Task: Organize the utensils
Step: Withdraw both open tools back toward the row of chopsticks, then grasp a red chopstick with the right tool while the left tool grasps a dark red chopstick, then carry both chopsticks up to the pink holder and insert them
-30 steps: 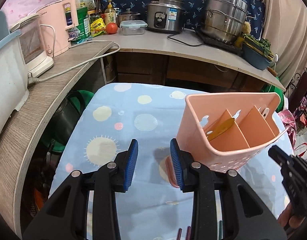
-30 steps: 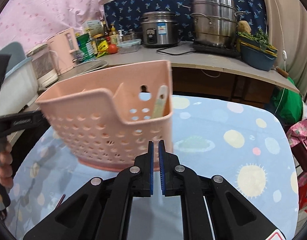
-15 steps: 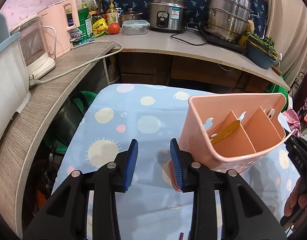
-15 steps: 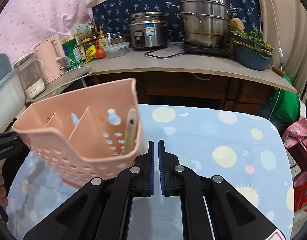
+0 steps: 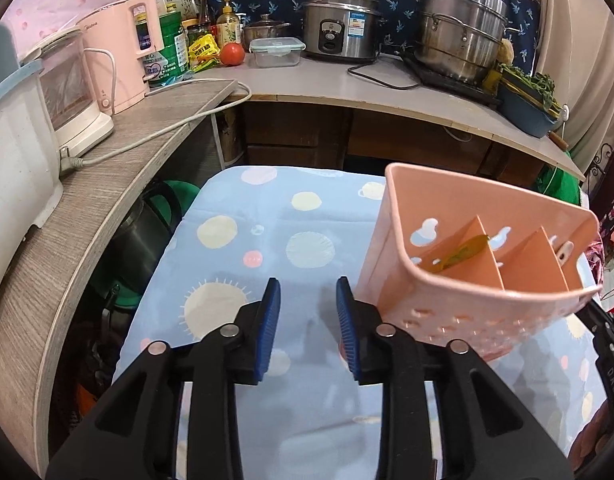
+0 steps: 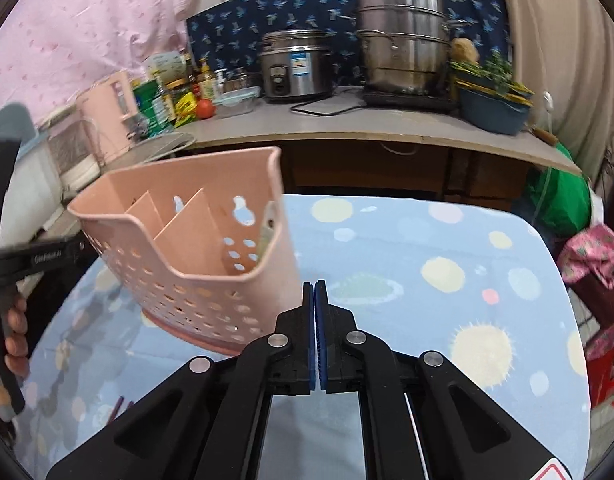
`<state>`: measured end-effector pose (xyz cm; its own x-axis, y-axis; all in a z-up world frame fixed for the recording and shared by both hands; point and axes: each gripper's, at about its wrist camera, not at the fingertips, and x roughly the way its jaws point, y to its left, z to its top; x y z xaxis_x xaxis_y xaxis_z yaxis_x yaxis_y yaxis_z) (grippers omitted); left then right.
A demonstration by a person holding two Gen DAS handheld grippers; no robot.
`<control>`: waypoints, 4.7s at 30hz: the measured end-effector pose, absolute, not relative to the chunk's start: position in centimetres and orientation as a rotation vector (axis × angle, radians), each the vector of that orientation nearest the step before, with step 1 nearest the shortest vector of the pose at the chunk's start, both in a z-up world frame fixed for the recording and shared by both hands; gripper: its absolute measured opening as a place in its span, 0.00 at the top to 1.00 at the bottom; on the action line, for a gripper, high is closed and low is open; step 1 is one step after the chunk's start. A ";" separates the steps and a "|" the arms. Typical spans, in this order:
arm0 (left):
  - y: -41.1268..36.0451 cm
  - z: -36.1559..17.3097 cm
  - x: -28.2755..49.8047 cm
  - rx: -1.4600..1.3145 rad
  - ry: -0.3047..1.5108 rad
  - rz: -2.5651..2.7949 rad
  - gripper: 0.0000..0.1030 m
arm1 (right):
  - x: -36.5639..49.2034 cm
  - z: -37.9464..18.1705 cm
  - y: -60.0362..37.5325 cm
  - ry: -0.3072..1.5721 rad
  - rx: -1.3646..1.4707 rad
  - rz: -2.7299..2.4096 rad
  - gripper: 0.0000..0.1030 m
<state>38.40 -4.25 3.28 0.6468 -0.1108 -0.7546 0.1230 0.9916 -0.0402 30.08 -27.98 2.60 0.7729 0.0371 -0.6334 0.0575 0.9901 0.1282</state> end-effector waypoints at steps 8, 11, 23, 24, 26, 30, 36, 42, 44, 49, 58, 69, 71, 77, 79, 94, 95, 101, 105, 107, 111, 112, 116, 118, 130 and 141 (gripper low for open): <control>-1.2 4.1 31.1 0.008 0.835 -0.123 0.51 | 19.6 2.9 -26.6 0.769 0.263 -0.008 0.83; -0.3 3.7 27.5 -0.003 0.848 -0.133 0.47 | 15.8 1.7 -24.7 0.808 0.300 0.024 0.78; 1.6 -0.9 15.1 0.034 0.934 -0.143 0.45 | 4.5 -3.0 -17.1 0.912 0.279 0.036 0.77; 1.7 -1.2 14.3 0.029 0.943 -0.149 0.45 | 4.0 -3.1 -16.8 0.916 0.276 0.038 0.77; 1.9 -1.8 13.1 0.026 0.957 -0.163 0.45 | 3.0 -3.4 -16.1 0.917 0.250 0.031 0.77; 1.9 -2.6 11.1 0.043 0.962 -0.169 0.45 | 2.1 -4.0 -15.6 0.931 0.231 0.024 0.77; 1.7 -3.3 8.9 0.063 0.966 -0.199 0.45 | 1.4 -4.3 -14.9 0.924 0.201 0.009 0.80; 1.0 -3.8 7.9 0.088 0.963 -0.224 0.45 | 1.4 -4.3 -15.7 0.916 0.221 -0.012 0.81; 0.9 -3.9 7.9 0.083 0.961 -0.229 0.45 | 1.7 -4.3 -15.8 0.914 0.225 -0.012 0.81; 0.6 -4.0 8.1 0.074 0.961 -0.239 0.45 | 2.2 -4.4 -15.7 0.904 0.226 -0.011 0.81; 0.1 -4.0 8.3 0.057 0.966 -0.258 0.46 | 2.9 -4.5 -15.6 0.894 0.221 -0.009 0.88; -0.8 -4.5 8.4 0.092 0.955 -0.250 0.52 | 2.8 -4.6 -15.7 0.886 0.221 -0.014 0.93; -0.5 -4.4 8.3 0.093 0.951 -0.248 0.75 | 2.7 -4.6 -15.7 0.885 0.220 -0.013 0.93; 0.7 -3.8 8.6 0.033 0.985 -0.288 0.93 | 2.1 -3.5 -16.0 0.876 0.215 -0.018 0.93; 1.3 -2.8 8.5 0.010 0.978 -0.288 0.93 | 1.7 -2.2 -16.4 0.856 0.219 -0.025 0.93; 3.5 12.3 13.9 -0.061 0.738 -0.313 0.93 | 5.7 13.0 -23.4 0.587 0.241 -0.048 0.93; 3.3 13.1 14.6 -0.053 0.724 -0.309 0.93 | 6.4 13.7 -23.7 0.577 0.239 -0.046 0.93; 1.3 17.7 19.5 -0.016 0.649 -0.305 0.93 | 11.7 18.0 -26.0 0.515 0.257 -0.035 0.93; 0.0 21.1 22.3 -0.030 0.592 -0.308 0.93 | 14.6 21.6 -27.1 0.428 0.277 -0.011 0.93; -0.5 23.5 23.7 -0.045 0.536 -0.307 0.93 | 16.0 23.4 -27.2 0.380 0.271 -0.013 0.93; -1.7 27.4 25.6 -0.075 0.438 -0.316 0.93 | 19.0 26.6 -27.6 0.289 0.288 -0.010 0.93; -2.1 28.1 26.0 -0.081 0.415 -0.318 0.93 | 19.9 27.2 -27.7 0.269 0.297 -0.009 0.93; -3.8 29.8 28.8 -0.094 0.351 -0.312 0.93 | 23.3 28.4 -27.9 0.219 0.324 0.000 0.93; -4.6 29.4 30.0 -0.092 0.353 -0.301 0.93 | 25.1 28.0 -27.7 0.220 0.326 0.004 0.93; -6.6 23.2 34.7 -0.036 0.456 -0.262 0.93 | 31.0 21.6 -25.8 0.356 0.293 0.013 0.93; -6.2 19.8 36.0 -0.029 0.519 -0.255 0.93 | 33.3 17.3 -25.1 0.463 0.273 0.006 0.93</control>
<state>35.99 -6.21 19.84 0.8376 -0.2486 -0.4864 0.2339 0.9679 -0.0918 33.25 -25.08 17.27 0.8954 0.0672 -0.4401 0.0561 0.9637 0.2612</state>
